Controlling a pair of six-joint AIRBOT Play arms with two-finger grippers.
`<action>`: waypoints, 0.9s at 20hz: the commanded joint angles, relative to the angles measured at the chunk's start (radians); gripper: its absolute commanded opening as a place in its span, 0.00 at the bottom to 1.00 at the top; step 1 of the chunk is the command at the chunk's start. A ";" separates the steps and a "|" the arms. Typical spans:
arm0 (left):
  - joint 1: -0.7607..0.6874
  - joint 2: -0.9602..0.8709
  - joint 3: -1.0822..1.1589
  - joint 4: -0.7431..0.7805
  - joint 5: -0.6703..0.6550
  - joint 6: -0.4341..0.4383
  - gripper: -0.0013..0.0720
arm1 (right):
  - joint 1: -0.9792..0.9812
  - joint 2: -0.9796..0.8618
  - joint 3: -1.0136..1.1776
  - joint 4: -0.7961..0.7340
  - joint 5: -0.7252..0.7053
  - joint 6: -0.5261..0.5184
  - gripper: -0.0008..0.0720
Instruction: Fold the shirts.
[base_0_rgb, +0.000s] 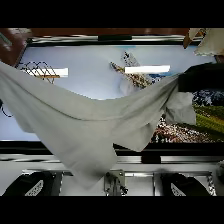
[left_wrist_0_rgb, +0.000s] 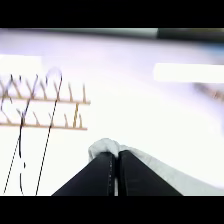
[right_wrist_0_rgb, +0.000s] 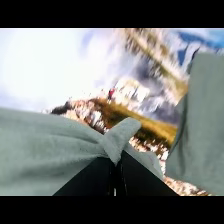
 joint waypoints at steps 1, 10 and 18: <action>0.000 -0.054 -0.314 0.007 0.116 -0.027 0.07 | 0.000 -0.100 -0.307 0.047 0.201 0.035 0.12; 0.000 -0.418 -0.514 -0.363 0.328 -0.233 0.08 | 0.000 -0.398 -0.404 0.184 0.391 0.121 0.12; 0.082 -0.378 -0.428 -0.267 -0.246 0.043 0.98 | 0.000 -0.397 -0.404 0.197 0.206 0.077 0.12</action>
